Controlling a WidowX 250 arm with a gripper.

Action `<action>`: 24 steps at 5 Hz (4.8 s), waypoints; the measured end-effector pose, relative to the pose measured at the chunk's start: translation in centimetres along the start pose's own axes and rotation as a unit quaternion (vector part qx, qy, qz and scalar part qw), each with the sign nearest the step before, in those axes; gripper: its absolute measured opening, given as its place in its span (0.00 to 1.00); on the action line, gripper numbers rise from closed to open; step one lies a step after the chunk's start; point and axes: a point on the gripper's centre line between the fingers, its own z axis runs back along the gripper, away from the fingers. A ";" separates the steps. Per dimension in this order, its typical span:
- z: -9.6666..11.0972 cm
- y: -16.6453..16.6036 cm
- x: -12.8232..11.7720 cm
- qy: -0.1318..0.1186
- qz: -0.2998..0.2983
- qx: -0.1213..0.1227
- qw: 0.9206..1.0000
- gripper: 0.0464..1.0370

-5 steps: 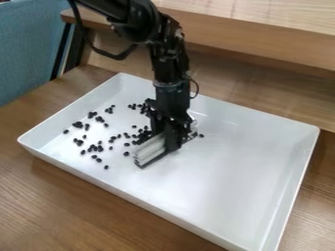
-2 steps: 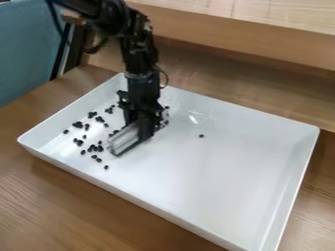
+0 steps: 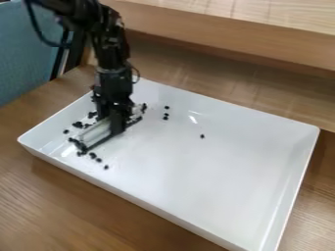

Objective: Sweep into pile

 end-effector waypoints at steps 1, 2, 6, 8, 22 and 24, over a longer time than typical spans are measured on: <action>0.0 0.4 -0.4 0.009 -0.027 -0.008 1.000 0.36; 0.0 0.8 0.1 0.034 -0.110 -0.007 0.993 0.36; 0.3 -4.0 2.5 -0.014 -0.135 -0.039 0.990 0.36; 2.0 -9.6 2.9 -0.040 -0.141 -0.065 0.987 0.36; 1.5 -11.2 0.4 -0.076 -0.152 -0.031 0.985 0.36; 0.1 -9.9 -0.4 -0.068 -0.127 -0.028 0.989 0.36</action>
